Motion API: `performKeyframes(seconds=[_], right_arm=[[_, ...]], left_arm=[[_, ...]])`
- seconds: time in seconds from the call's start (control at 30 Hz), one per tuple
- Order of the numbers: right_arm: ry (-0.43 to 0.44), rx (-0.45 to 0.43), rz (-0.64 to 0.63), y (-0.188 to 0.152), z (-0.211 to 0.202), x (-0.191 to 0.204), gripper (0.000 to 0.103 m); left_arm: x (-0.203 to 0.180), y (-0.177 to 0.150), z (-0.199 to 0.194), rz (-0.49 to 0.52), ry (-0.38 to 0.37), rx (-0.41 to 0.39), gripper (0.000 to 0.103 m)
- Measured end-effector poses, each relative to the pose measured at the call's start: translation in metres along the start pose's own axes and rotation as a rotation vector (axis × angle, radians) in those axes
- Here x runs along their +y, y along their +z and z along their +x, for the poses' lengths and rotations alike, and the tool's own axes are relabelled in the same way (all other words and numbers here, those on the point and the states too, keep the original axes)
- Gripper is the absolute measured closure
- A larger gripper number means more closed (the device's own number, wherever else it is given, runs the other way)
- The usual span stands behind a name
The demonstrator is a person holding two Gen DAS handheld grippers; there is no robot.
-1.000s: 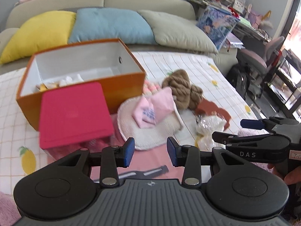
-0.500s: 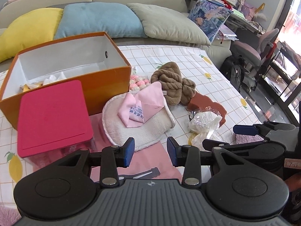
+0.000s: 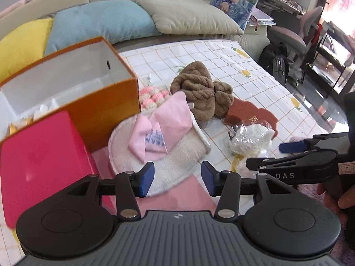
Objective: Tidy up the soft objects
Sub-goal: 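Grasp the wrapped bath ball with the right tool while the left grasps the pink cloth, then carry the bath ball and pink cloth over the box and release them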
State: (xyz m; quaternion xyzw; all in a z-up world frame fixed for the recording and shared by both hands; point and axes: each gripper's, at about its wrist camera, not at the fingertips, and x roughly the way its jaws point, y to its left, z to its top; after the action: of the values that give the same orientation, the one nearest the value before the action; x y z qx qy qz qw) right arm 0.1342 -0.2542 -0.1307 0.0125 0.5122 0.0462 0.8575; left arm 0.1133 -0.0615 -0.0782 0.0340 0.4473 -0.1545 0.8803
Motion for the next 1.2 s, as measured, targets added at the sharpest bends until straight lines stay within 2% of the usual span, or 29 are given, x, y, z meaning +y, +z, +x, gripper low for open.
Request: performKeyframes(seconds=[0.1, 0.17, 0.3, 0.4, 0.5, 0.6, 0.7, 0.73, 0.77, 0.83, 0.93, 0.97, 1.2], right_arm=[[0.004, 0.018, 0.028, 0.004, 0.009, -0.005, 0.031], [0.014, 0.017, 0.041, 0.004, 0.012, -0.009, 0.031], [0.031, 0.033, 0.066, 0.006, 0.018, -0.013, 0.031], [0.038, 0.04, 0.083, 0.006, 0.022, -0.016, 0.031], [0.046, 0.046, 0.105, 0.006, 0.025, -0.02, 0.031], [0.052, 0.05, 0.124, 0.006, 0.027, -0.023, 0.031], [0.055, 0.052, 0.119, 0.005, 0.028, -0.022, 0.032], [0.056, 0.053, 0.117, 0.005, 0.029, -0.021, 0.033], [0.058, 0.053, 0.115, 0.005, 0.029, -0.021, 0.034], [0.065, 0.054, 0.114, 0.005, 0.03, -0.02, 0.039], [0.082, 0.054, 0.111, 0.005, 0.031, -0.019, 0.051], [0.08, 0.052, 0.107, 0.005, 0.031, -0.018, 0.059], [0.088, 0.007, 0.141, 0.002, 0.019, -0.024, 0.065]], left_arm=[[-0.001, 0.006, 0.012, 0.034, 0.029, -0.008, 0.039], [-0.002, 0.009, 0.025, 0.063, 0.073, -0.016, 0.031], [-0.003, 0.013, 0.055, 0.14, 0.131, -0.027, 0.027], [0.0, 0.016, 0.073, 0.143, 0.142, -0.016, 0.027], [0.0, 0.019, 0.082, 0.123, 0.116, -0.018, 0.026], [-0.007, 0.021, 0.092, 0.145, 0.115, -0.002, 0.025], [-0.008, 0.021, 0.101, 0.136, 0.139, 0.027, 0.036], [-0.006, 0.02, 0.102, 0.118, 0.144, 0.03, 0.046], [-0.004, 0.02, 0.104, 0.104, 0.151, 0.043, 0.061], [0.0, 0.02, 0.109, 0.085, 0.169, 0.078, 0.077], [0.005, 0.021, 0.108, 0.061, 0.153, 0.083, 0.086], [0.005, 0.021, 0.107, 0.059, 0.148, 0.08, 0.097], [0.007, 0.018, 0.068, -0.023, 0.114, -0.006, 0.098]])
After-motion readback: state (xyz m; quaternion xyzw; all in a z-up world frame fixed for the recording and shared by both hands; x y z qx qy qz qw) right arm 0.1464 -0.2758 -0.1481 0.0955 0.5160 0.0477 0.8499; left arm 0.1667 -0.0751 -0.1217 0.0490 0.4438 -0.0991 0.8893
